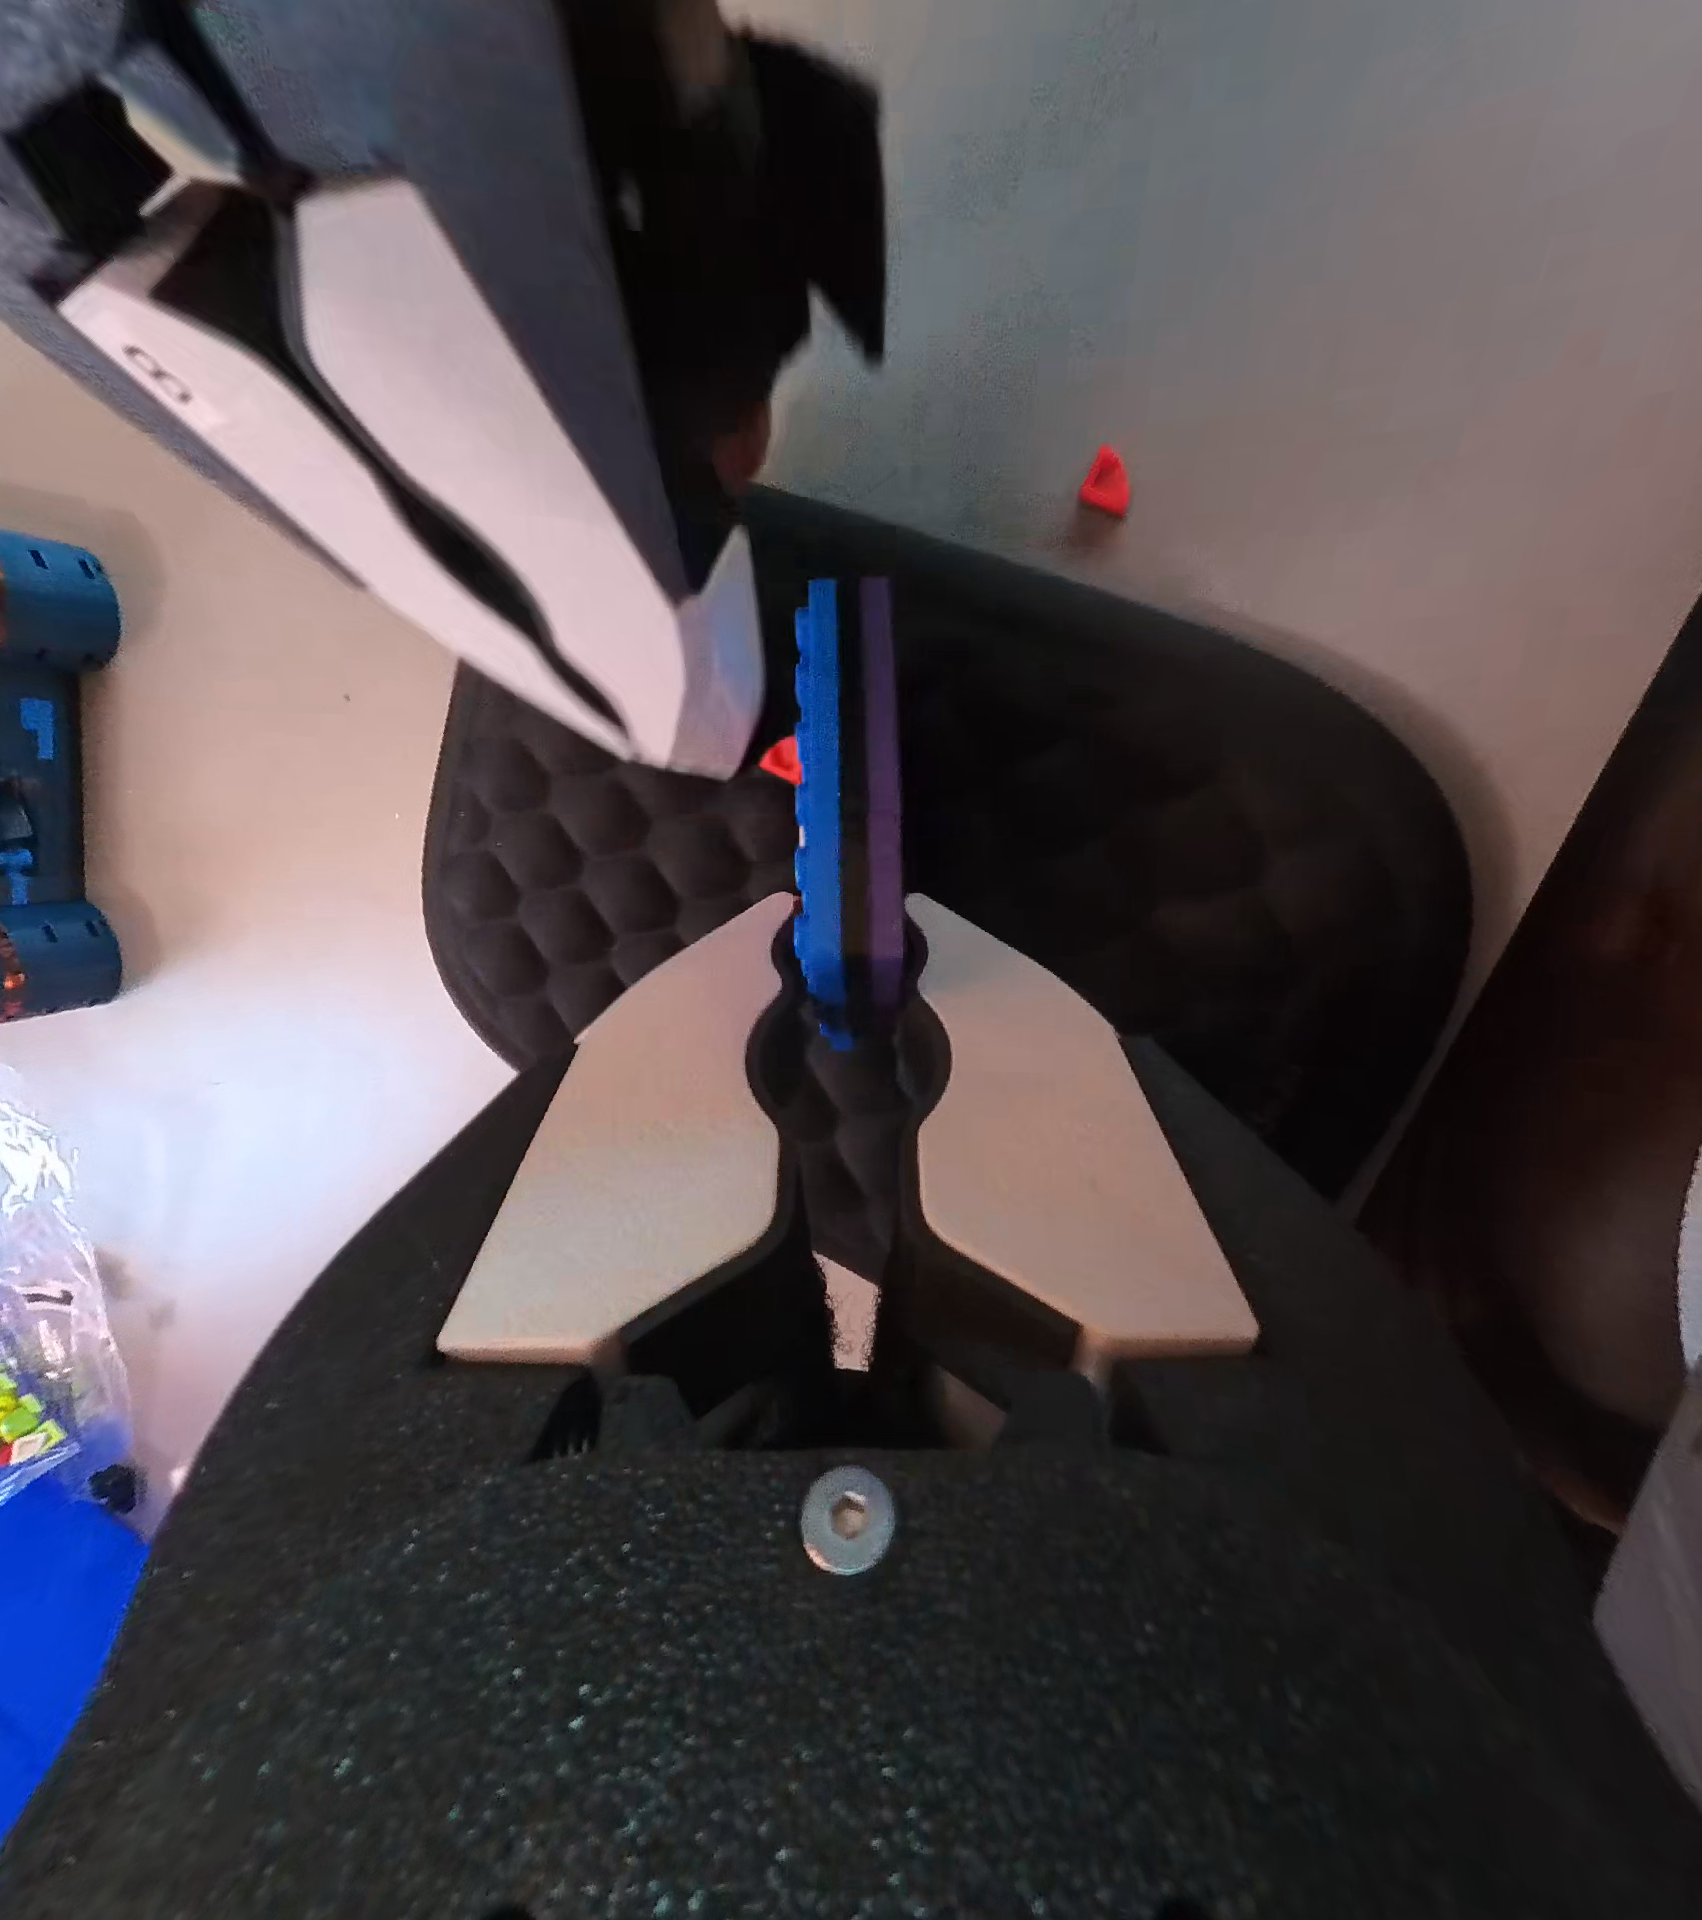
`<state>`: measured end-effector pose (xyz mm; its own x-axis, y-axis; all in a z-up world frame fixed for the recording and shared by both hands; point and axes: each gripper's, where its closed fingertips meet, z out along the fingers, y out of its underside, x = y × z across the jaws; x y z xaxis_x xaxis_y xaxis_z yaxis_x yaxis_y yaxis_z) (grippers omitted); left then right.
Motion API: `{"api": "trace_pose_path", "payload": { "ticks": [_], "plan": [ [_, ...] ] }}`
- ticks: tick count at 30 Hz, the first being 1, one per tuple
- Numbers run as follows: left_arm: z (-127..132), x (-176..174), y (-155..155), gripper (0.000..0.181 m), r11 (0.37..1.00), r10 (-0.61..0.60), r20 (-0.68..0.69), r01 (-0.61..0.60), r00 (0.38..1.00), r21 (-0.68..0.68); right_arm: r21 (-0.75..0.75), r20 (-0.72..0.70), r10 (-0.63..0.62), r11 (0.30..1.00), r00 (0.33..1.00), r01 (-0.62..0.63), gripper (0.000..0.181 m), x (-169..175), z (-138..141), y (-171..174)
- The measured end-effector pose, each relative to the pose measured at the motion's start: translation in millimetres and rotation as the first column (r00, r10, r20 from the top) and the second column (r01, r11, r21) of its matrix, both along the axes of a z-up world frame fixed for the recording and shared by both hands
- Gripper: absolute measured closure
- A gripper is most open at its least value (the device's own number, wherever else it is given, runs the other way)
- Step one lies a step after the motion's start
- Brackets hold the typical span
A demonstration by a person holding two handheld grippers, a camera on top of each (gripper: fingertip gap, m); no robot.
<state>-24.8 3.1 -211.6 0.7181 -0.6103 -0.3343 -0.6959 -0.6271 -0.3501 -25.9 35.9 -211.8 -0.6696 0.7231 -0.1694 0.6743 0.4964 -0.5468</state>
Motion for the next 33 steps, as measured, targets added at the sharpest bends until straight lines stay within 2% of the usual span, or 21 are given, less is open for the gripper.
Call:
{"api": "trace_pose_path", "payload": {
  "ticks": [1,2,4,6,9,12,16,21,23,25,29,33],
  "plan": [
    [0.1,-0.3,-0.1,0.167,1.0,0.0,-0.002,0.0,1.0,0.001,0.003,-0.032,-0.028,1.0,0.999,0.028,0.181,-2.7,0.5,-2.3],
    [0.2,-0.8,-0.1,0.167,1.0,0.012,0.02,-0.012,1.0,0.006,-0.014,0.0,-0.033,0.999,0.999,0.033,0.181,-1.4,2.2,-3.4],
    [0.1,-1.1,-0.5,0.167,0.999,0.034,0.058,-0.034,0.998,0.011,-0.195,0.103,-0.075,0.976,0.992,0.094,0.181,0.3,10.5,-4.8],
    [0.5,-1.3,-0.1,0.167,1.0,0.025,0.029,-0.025,0.999,0.015,-0.369,0.204,-0.062,0.919,0.977,0.135,0.181,1.5,27.3,-8.9],
    [0.8,-1.6,0.1,0.167,1.0,0.012,-0.007,-0.012,1.0,0.007,-0.467,0.378,0.026,0.868,0.925,0.166,0.164,10.7,40.5,-22.3],
    [1.0,-1.9,-0.1,0.168,1.0,0.014,-0.035,-0.014,0.999,0.008,-0.447,0.471,0.027,0.869,0.882,0.211,0.163,14.7,33.9,-25.5],
    [0.6,-2.1,-0.3,0.168,1.0,0.027,-0.049,-0.027,0.998,0.008,-0.403,0.524,0.008,0.883,0.852,0.24,0.16,18.1,26.6,-22.9],
    [-0.4,-2.3,-0.1,0.168,0.999,0.047,-0.042,-0.047,0.998,0.003,-0.419,0.576,-0.017,0.853,0.818,0.312,0.164,19.4,26.6,-24.1],
    [-1.2,-2.3,-0.3,0.168,0.998,0.059,-0.03,-0.059,0.998,0.004,-0.429,0.564,-0.028,0.844,0.825,0.322,0.161,19.4,24.4,-23.7],
    [-1.7,-2.3,-0.2,0.168,0.998,0.065,-0.024,-0.065,0.998,0.007,-0.433,0.509,-0.032,0.854,0.86,0.288,0.164,19.3,24.8,-24.8],
    [-3.2,-1.8,-1.0,0.168,0.996,0.087,0.038,-0.087,0.995,-0.012,-0.344,0.261,-0.044,0.929,0.964,0.135,0.169,13.5,26.8,-23.6],
    [-3.0,-1.8,-0.5,0.168,0.997,0.073,0.019,-0.072,0.997,-0.01,-0.287,0.15,-0.081,0.95,0.985,0.122,0.17,10.9,23.7,-20.2]
  ]
}}
